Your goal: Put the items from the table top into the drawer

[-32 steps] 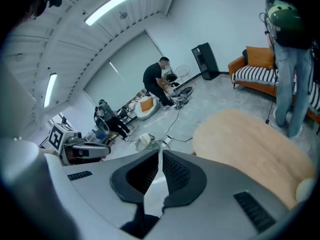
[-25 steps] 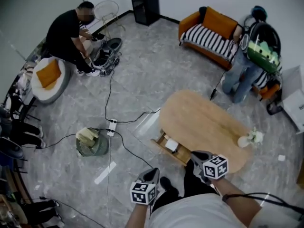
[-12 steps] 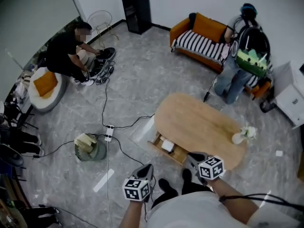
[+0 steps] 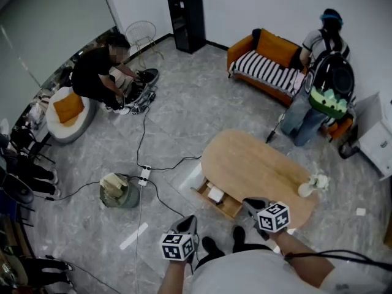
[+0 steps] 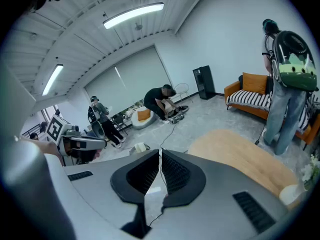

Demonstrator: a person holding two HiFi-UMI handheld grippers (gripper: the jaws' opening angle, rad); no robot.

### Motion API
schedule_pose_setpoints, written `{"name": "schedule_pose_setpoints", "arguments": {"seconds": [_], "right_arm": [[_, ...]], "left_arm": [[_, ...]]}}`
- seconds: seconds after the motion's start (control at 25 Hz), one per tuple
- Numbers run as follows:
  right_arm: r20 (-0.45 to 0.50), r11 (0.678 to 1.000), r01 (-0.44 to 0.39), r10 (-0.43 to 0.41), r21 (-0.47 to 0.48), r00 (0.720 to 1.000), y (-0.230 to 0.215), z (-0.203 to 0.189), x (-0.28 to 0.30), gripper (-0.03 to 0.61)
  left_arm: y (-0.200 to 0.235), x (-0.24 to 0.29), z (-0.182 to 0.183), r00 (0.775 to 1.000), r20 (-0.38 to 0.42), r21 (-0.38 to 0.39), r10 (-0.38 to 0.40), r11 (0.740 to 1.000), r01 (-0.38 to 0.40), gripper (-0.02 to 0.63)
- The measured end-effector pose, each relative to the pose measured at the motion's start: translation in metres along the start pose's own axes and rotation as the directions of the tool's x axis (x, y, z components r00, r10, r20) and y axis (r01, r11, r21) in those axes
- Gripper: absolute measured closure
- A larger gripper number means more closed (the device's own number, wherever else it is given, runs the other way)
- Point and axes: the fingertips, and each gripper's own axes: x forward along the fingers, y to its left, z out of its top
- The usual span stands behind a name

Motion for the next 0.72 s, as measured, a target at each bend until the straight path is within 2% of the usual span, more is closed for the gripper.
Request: {"name": "schedule_pose_setpoints", "arguments": {"seconds": [0.44,0.72], "right_arm": [[-0.032,0.998,-0.059,0.058,-0.034,0.998,0.009,0.002,-0.003,0.535],[-0.03,0.995,-0.083,0.082,-0.053,0.996,0.015,0.006,-0.003,0.535]], "left_arm": [[-0.022,0.001,0.015,0.999,0.044,-0.019,0.023,1.0,-0.022,0.614],[-0.029,0.001,0.011,0.998,0.051,-0.028,0.037,0.999,-0.035,0.614]]}}
